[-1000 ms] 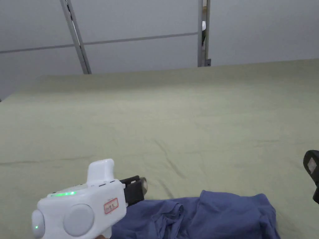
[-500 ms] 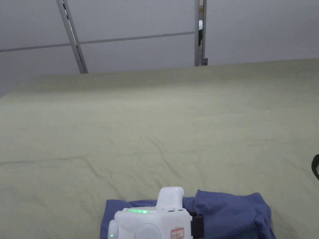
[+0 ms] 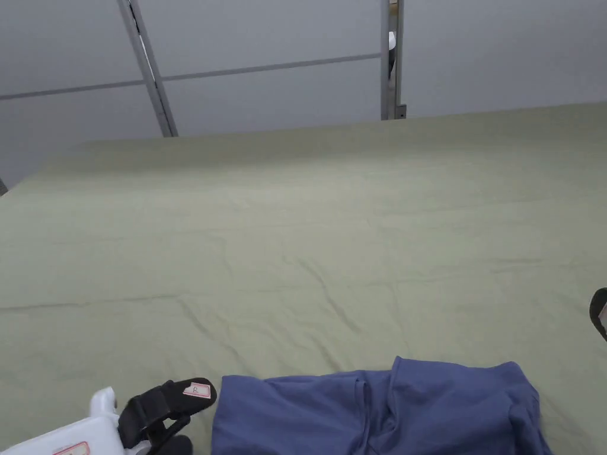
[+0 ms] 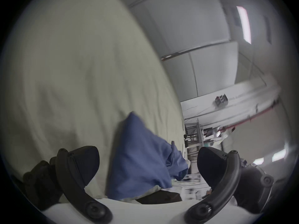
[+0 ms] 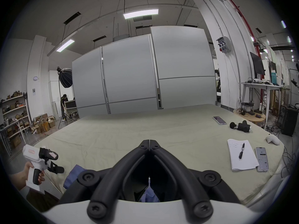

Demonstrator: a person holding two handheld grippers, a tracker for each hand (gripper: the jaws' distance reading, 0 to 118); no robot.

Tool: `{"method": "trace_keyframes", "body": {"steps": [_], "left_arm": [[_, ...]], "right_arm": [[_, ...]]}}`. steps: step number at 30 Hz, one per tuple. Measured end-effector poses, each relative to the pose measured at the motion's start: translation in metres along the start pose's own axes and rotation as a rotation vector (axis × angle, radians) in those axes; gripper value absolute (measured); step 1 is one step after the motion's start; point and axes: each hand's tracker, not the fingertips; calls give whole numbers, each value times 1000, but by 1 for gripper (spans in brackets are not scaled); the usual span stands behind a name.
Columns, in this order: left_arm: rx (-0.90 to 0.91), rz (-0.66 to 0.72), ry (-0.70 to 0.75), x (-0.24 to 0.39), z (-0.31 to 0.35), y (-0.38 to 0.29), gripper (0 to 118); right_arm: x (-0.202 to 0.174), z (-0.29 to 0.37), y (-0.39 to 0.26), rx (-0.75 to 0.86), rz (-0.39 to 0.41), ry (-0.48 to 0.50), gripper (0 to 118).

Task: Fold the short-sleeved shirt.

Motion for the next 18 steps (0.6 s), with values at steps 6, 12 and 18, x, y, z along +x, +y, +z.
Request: {"method": "trace_keyframes", "body": {"steps": [6,12,18], "left_arm": [[-48,108,-116,-10,-57,-6,61],[-16,187,-66,4,-45,-31,10],[203,132,44,17,47,-17,10]], "right_arm": [[-14,1,2,-15,42,13,2],[-16,8,12,4,63,13,2],[-12,8,12,20,32,13,2]]}}
